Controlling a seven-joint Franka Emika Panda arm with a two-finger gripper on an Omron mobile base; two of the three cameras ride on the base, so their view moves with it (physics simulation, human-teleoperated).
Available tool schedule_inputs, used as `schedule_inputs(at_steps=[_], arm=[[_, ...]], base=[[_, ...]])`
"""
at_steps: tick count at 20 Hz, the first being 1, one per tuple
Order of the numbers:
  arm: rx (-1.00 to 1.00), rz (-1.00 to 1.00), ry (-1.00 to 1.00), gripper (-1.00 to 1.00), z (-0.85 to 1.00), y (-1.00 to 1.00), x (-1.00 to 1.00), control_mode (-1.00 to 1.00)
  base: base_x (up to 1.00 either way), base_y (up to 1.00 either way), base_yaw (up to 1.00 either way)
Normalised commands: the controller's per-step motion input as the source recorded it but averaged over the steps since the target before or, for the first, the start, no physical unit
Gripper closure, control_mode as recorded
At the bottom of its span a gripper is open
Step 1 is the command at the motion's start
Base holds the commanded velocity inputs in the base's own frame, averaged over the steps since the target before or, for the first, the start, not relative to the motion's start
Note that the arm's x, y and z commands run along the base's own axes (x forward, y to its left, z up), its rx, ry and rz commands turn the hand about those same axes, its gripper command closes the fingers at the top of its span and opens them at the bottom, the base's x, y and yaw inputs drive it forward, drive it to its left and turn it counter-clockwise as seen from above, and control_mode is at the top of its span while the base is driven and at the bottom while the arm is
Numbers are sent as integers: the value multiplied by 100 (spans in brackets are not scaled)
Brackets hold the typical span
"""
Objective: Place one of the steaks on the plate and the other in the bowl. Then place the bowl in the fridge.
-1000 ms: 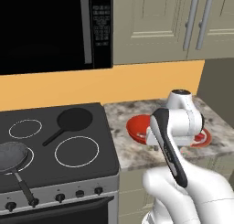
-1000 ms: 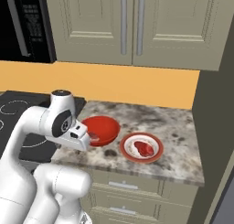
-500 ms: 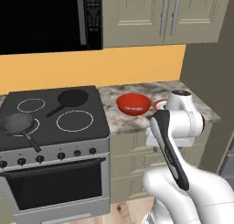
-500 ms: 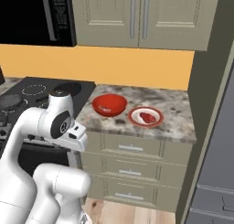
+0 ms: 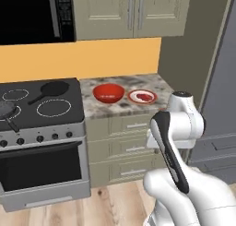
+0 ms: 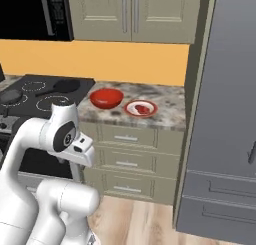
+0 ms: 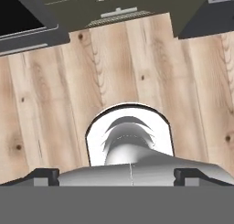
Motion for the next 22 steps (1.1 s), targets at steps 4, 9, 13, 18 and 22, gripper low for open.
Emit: schedule_inputs(at_steps=[4, 9, 13, 18, 22], arm=[[0, 0, 0, -100, 0, 0, 0, 100], [0, 0, 0, -100, 0, 0, 0, 100], [0, 0, 0, -100, 0, 0, 0, 100], [0, 0, 0, -100, 0, 0, 0, 100], [0, 0, 0, -100, 0, 0, 0, 100]], base=[[0, -100, 4], [-13, -100, 6], [-17, -100, 3], [0, -100, 10], [-4, -100, 17]])
